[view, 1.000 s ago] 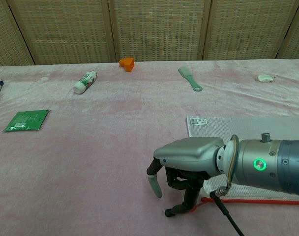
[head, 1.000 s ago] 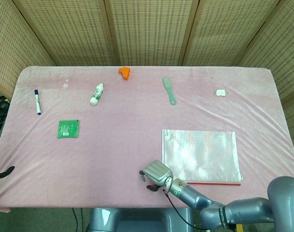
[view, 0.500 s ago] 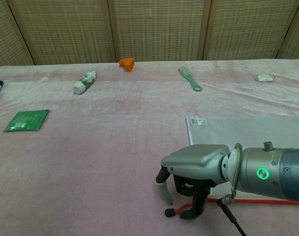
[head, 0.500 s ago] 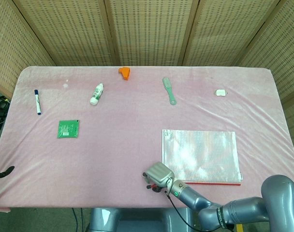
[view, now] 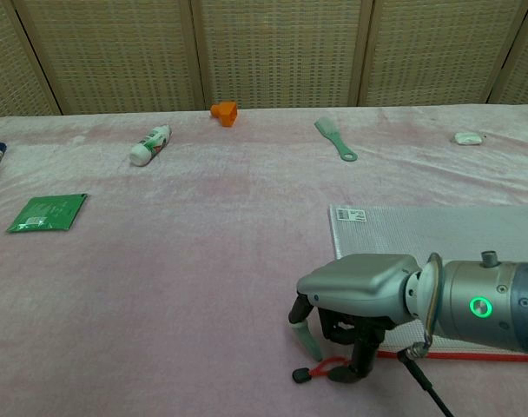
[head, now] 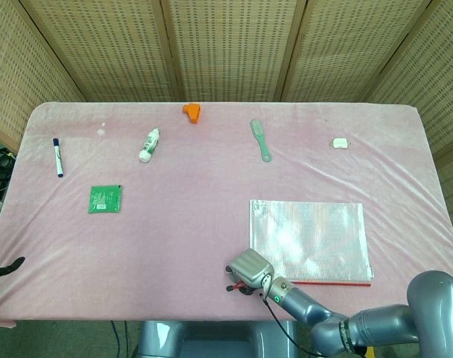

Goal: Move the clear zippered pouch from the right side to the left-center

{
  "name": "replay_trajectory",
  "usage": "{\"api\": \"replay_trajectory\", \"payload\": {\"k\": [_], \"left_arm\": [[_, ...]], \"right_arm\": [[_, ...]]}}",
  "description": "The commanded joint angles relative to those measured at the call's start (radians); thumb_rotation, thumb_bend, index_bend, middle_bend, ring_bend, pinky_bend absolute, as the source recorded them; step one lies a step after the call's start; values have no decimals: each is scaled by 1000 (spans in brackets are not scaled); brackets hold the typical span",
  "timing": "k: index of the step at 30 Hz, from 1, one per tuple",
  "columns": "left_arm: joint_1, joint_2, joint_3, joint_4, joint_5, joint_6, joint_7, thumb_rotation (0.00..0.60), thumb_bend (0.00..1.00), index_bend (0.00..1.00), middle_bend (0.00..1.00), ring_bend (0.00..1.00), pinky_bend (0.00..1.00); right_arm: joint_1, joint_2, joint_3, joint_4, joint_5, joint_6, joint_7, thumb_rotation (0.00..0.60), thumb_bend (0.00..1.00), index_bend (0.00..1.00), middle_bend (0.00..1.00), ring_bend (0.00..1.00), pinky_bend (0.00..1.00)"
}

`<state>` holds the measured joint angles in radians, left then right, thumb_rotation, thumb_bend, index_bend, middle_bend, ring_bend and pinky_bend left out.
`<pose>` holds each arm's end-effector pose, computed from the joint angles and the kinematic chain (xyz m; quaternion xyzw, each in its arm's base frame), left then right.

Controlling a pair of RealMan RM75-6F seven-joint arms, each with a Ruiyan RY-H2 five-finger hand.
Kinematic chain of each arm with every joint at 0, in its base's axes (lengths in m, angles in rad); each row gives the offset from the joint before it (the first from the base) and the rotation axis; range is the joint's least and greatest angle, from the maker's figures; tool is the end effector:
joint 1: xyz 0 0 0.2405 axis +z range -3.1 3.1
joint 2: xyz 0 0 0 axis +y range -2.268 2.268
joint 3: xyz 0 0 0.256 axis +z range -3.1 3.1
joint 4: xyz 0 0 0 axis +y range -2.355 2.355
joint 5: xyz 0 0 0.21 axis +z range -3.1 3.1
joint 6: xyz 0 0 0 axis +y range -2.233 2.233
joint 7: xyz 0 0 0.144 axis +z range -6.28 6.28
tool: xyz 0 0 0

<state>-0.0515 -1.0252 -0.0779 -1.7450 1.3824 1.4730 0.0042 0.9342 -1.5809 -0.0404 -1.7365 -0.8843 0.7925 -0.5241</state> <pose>-0.3106 0.1741 0.1843 -0.5439 -0.4280 -0.3760 0.6162 -0.1044 -0.2530 -0.0827 0.8629 -0.3890 0.2322 0.2240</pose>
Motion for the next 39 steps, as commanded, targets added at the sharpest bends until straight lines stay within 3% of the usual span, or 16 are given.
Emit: {"api": "replay_trajectory", "payload": {"k": [1,8,14,24,39], "left_arm": [[0,-1,1,0,1,0,1,600,0,0,0,0,0],[0,-3,2,-1,4,2,5,600,0,0,0,0,0],[-1,-2,2,0,4,0,2,600,0,0,0,0,0],[-2,0,3,0,3,-3,-5,600,0,0,0,0,0],[-1,5,7,-4,9,-3,-15,600,0,0,0,0,0]], "right_arm": [[-3,-1,-3,3,-6,0,5,600,493,581,1000,984,1000],[-6,-9,-13,15,-23,-5,12,600,518,584,1000,984,1000],[-11,-15,-20,28,-44,-11,22,600,600,596,1000,984,1000],[-27,-18,-15,35,-94,-10,62,600,654,743,1000,984,1000],[-79,97,44,-77,-221,4,254,600,698,774,1000,984,1000]]}}
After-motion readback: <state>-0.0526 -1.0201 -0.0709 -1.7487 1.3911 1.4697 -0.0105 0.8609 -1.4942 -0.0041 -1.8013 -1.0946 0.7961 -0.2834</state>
